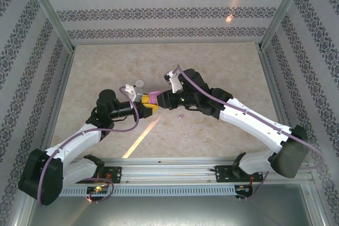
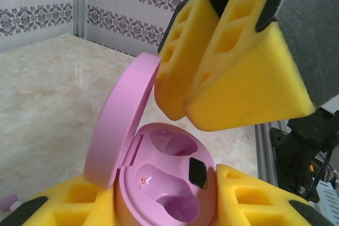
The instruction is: Insert the wireless bluetooth earbuds into the charging case
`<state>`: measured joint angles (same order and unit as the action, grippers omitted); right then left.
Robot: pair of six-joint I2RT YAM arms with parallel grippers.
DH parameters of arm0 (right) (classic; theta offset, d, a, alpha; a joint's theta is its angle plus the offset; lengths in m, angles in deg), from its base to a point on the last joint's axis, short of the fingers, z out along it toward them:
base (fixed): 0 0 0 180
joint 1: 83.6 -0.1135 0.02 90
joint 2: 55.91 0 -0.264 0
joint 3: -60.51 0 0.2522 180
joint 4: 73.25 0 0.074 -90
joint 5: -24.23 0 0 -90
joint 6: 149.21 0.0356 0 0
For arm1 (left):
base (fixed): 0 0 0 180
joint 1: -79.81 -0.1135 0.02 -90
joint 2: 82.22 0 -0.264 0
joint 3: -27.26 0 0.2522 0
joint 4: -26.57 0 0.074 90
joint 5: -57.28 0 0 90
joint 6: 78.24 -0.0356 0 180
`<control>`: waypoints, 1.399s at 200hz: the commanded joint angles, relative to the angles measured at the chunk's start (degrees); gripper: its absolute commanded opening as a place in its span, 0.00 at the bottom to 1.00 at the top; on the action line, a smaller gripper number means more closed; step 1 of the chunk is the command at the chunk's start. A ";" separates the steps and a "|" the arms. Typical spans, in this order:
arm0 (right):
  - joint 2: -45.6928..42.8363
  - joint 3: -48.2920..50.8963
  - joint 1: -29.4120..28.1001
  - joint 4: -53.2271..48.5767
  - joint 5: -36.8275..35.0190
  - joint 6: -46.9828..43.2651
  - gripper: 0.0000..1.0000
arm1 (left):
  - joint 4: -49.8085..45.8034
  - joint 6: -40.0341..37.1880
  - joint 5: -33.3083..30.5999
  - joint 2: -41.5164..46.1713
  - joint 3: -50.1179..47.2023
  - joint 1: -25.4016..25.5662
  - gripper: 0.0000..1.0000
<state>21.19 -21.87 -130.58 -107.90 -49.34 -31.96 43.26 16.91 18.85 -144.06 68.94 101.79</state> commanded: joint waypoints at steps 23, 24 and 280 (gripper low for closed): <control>1.47 -2.40 1.46 0.16 -0.41 0.55 0.30 | 2.60 -0.14 1.04 0.33 -1.32 1.43 0.12; 1.47 -2.40 1.50 0.15 -0.42 0.58 0.30 | 2.59 -0.14 1.01 0.28 -1.31 1.46 0.12; -10.51 17.02 11.66 -10.08 -7.17 23.76 0.41 | 2.31 5.42 -1.34 0.02 -1.68 0.63 0.13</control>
<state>9.03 -8.36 -119.63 -115.37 -56.38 -16.88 46.89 23.75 16.95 -145.44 66.60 102.31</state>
